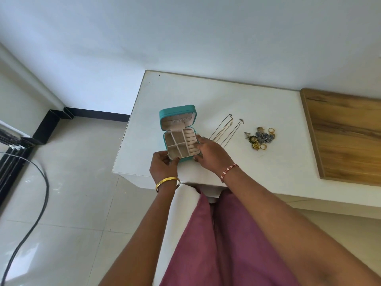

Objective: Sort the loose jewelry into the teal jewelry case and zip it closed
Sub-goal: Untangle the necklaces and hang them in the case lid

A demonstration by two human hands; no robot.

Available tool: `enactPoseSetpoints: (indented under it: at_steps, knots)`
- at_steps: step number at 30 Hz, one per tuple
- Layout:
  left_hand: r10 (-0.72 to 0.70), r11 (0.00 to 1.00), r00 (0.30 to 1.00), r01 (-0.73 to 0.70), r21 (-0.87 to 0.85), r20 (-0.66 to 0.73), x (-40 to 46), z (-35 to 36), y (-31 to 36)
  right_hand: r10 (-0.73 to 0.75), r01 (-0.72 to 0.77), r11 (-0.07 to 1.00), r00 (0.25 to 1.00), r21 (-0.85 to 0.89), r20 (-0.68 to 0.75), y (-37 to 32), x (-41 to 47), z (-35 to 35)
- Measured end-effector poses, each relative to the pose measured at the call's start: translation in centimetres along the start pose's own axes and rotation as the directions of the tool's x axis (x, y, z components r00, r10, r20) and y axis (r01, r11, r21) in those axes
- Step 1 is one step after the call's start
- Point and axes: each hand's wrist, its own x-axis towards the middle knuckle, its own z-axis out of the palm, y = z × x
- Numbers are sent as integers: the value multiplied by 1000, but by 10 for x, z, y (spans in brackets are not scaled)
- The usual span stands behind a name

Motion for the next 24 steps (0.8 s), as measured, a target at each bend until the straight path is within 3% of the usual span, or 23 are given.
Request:
enactPoseSetpoints:
  at_steps: [10, 13, 16, 19, 24]
  knots:
    - [-45, 999, 999, 44, 4, 26, -4, -4, 2, 37, -34, 987, 999, 160, -15, 3, -4, -4]
    - [-69, 996, 996, 66, -59, -50, -17, -5, 5, 134, -74, 948, 975, 310, -177, 11, -16, -8]
    - [-72, 992, 995, 65, -106, -65, -35, 1, 14, 339, -161, 864, 886, 476, -315, 26, -36, -9]
    - [-51, 990, 999, 53, -127, 19, -54, 15, 16, 477, -258, 792, 828, 553, -296, 43, -59, -3]
    - [-15, 996, 994, 24, -81, 110, -77, 32, 11, 488, -315, 788, 843, 529, -225, 50, -77, 17]
